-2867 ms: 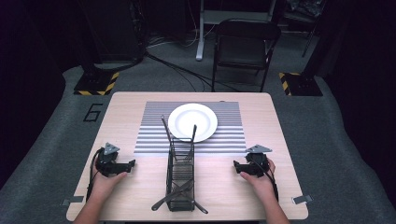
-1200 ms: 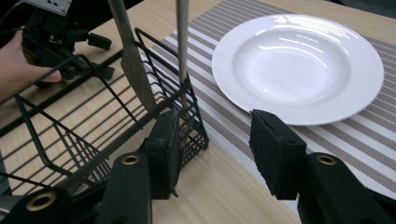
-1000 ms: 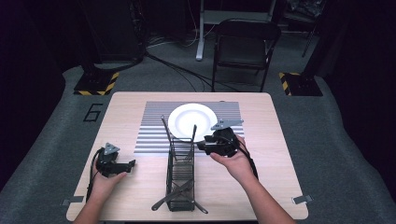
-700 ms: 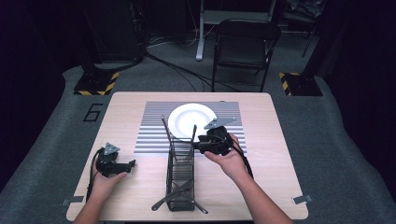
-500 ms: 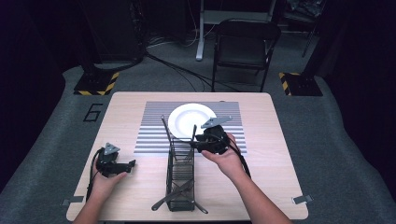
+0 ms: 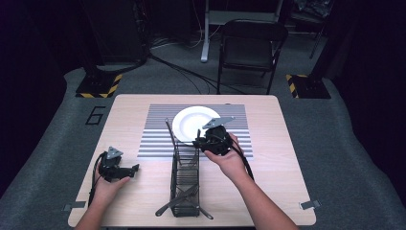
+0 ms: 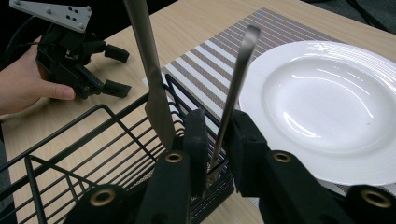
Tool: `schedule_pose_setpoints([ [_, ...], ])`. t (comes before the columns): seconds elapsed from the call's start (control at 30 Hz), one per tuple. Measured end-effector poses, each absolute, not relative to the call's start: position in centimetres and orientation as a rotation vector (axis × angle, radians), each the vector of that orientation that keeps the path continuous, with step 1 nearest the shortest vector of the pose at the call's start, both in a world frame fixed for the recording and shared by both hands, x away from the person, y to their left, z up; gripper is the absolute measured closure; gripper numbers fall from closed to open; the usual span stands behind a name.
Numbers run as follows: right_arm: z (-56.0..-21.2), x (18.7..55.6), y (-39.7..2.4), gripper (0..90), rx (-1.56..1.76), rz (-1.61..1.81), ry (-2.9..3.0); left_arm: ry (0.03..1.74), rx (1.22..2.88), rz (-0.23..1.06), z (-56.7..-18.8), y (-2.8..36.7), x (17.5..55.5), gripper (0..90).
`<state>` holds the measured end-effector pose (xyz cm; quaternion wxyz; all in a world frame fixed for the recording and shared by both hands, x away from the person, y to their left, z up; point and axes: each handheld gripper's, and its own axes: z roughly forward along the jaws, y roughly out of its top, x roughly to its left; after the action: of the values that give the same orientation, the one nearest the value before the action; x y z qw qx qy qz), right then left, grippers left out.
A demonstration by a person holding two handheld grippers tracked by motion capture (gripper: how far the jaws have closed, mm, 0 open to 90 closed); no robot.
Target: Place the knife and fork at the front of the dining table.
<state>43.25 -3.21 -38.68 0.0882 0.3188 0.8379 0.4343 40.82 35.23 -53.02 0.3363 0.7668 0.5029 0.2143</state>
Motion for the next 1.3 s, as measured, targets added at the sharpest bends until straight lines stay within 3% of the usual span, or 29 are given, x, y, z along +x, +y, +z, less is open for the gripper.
schedule_pose_setpoints([
  [0.2, -38.5, 42.9, -3.1, 83.9, 0.931, 1.305, 2.49, 1.312, 2.0, 0.558, -53.0, 35.2, 40.8, 6.2],
  [1.3, -40.9, 42.4, -0.4, 84.6, 0.819, 1.138, 2.544, 1.311, 2.0, 0.559, -53.0, 35.2, 40.8, 6.2],
])
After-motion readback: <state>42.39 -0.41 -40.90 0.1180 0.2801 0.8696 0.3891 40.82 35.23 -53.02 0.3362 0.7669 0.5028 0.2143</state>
